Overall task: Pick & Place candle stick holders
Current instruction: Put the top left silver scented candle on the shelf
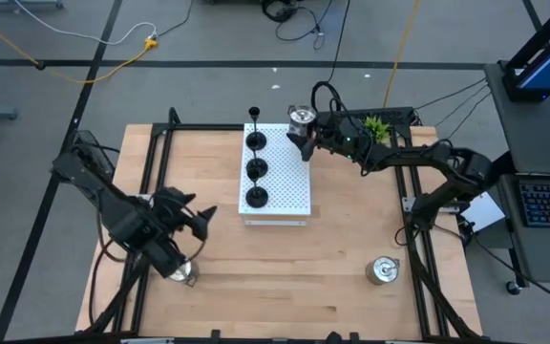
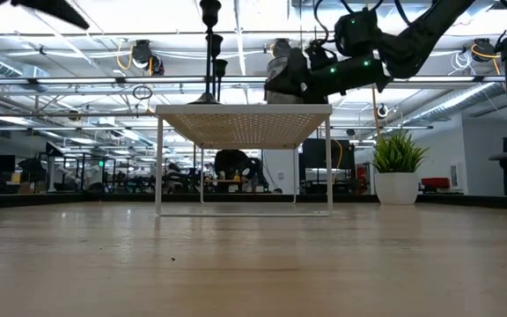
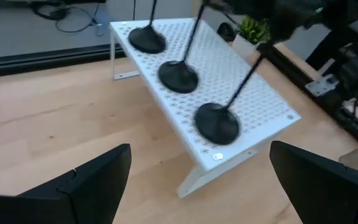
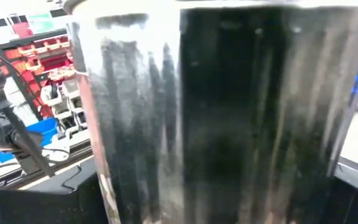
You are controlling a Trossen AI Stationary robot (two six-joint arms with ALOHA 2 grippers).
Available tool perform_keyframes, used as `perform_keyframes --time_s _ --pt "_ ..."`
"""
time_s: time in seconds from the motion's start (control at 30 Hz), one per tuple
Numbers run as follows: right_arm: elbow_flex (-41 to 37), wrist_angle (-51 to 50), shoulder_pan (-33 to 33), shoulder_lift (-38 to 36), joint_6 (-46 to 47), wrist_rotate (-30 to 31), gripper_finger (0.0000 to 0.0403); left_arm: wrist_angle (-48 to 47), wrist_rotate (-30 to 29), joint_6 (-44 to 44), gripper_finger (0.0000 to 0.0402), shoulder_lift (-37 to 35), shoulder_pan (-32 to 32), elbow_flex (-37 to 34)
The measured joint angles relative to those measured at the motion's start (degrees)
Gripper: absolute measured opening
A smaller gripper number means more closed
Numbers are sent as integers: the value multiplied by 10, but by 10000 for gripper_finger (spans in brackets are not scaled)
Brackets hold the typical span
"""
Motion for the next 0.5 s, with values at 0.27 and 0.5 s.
perform_keyframes --time_s 0.27,0.5 --pt "5 76 16 64 44 35 348 27 -8 43 390 -93 0 -79" --pt "45 60 14 99 30 43 348 20 -13 65 390 -118 1 -88"
